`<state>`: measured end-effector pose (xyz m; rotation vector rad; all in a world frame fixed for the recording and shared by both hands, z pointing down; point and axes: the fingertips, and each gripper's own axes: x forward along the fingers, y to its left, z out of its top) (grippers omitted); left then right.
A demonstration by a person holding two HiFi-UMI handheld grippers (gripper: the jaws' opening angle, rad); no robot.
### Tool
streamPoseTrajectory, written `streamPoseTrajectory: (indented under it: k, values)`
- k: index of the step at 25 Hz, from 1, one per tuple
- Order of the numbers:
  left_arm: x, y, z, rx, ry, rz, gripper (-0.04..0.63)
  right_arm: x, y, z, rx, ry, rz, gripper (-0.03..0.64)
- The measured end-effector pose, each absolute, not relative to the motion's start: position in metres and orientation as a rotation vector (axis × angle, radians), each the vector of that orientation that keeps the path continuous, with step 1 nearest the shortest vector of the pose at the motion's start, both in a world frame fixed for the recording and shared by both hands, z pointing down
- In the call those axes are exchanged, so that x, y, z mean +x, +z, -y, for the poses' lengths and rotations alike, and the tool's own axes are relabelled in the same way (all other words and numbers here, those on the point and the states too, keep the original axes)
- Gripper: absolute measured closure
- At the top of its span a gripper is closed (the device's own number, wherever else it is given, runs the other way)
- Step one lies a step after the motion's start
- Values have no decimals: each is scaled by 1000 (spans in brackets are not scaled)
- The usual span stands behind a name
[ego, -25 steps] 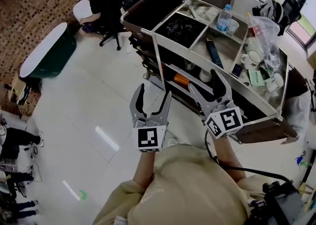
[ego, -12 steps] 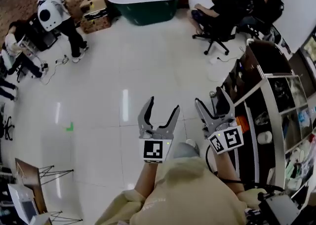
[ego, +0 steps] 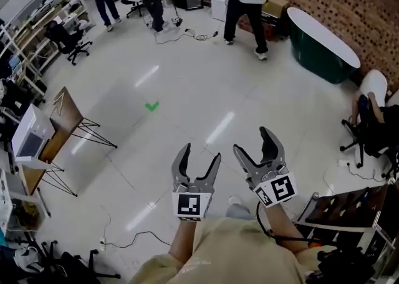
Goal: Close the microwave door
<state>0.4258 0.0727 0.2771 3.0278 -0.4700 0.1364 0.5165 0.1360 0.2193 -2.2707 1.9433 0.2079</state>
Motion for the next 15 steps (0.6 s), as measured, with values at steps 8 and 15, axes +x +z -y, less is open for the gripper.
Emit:
streamPoseTrajectory:
  k: [8, 15]
  values:
    - [322, 304, -48, 3007, -216, 1012, 261, 421, 281, -101, -1918, 194, -2280, 258]
    - [296, 353, -64, 2888, -78, 1338, 259, 408, 335, -82, -1623, 145, -2451, 258]
